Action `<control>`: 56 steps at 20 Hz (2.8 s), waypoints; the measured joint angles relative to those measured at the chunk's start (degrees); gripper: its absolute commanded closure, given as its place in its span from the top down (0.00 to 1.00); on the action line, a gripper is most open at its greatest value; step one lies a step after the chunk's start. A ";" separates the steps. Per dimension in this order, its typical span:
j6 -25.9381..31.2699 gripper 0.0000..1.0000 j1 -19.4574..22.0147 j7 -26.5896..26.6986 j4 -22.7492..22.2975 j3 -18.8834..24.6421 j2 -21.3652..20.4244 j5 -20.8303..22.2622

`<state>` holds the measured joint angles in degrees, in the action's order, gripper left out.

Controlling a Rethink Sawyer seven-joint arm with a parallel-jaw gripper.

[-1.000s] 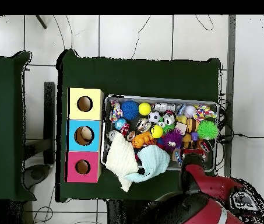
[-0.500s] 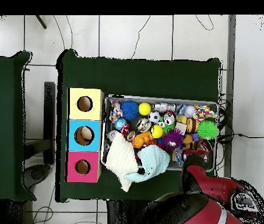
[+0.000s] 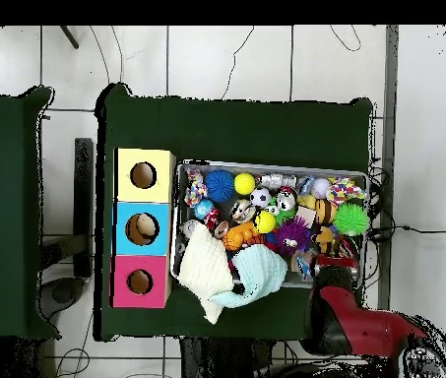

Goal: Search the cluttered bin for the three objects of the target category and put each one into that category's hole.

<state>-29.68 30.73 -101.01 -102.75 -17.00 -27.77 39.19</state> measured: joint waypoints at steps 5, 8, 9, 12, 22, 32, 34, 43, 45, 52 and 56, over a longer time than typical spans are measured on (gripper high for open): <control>-0.01 0.00 -1.02 0.00 -3.97 -0.21 -5.49 0.01; 0.00 0.00 -1.47 0.00 -5.48 -0.23 -7.53 0.02; 0.00 0.00 -1.52 0.00 -5.71 -0.24 -7.81 0.02; 0.00 0.00 -1.78 0.00 -7.08 -0.23 -9.75 0.01; 2.69 0.00 -2.20 0.00 -11.13 -0.18 -16.20 -0.06; 8.59 0.00 -2.27 0.00 -14.93 2.72 -22.85 -1.61; 9.82 0.00 -1.26 0.00 -15.95 4.81 -24.33 -1.99; 13.82 0.00 8.33 -0.48 -21.20 17.83 -30.18 -3.18; 14.09 0.00 10.64 -0.80 -22.29 20.92 -31.02 -3.79; 14.56 0.00 17.99 -1.18 -26.74 33.14 -33.35 -6.07; 14.59 0.00 20.30 -1.18 -28.32 37.18 -33.66 -6.85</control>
<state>-15.09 51.03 -102.19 -131.07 20.18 -61.43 32.34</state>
